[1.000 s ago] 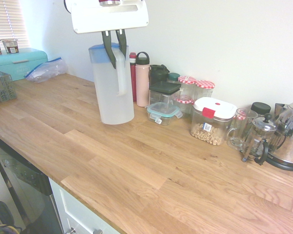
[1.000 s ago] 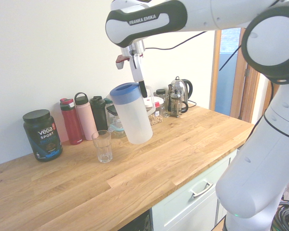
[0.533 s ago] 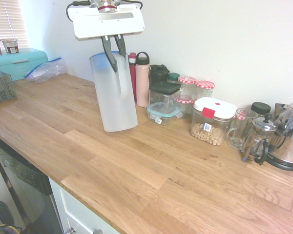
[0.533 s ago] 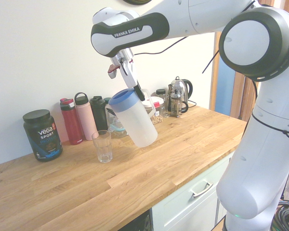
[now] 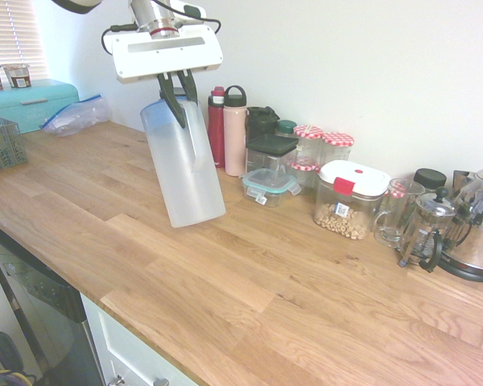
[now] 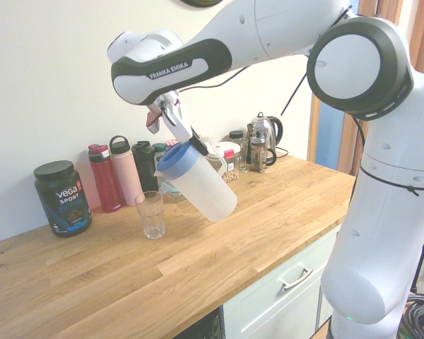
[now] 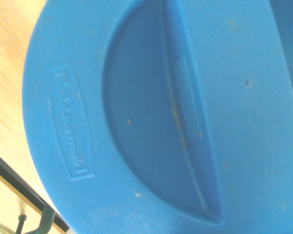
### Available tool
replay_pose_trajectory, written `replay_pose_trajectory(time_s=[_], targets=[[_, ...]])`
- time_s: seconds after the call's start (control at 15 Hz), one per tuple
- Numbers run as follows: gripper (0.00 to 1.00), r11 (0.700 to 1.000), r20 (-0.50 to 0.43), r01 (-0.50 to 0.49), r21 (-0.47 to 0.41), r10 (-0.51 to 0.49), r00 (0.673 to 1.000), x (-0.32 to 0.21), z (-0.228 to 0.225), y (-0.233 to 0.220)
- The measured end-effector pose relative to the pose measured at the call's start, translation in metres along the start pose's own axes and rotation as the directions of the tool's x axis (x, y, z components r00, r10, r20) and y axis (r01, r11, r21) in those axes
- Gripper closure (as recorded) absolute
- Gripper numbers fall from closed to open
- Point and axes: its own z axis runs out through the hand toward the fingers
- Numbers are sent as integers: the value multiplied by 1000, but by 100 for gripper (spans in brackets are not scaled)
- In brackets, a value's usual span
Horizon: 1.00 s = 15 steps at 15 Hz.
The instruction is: Pour me some water
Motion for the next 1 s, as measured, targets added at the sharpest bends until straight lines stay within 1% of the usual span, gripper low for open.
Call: replay_pose_trajectory(time_s=[0.27, 0.67, 1.0], targets=[[100, 999, 26, 5, -48, -3, 1000, 18, 14, -15], [100, 996, 33, -6, -84, 9, 999, 44, 15, -16], [100, 994, 44, 4, -110, 1, 999, 50, 15, -21]])
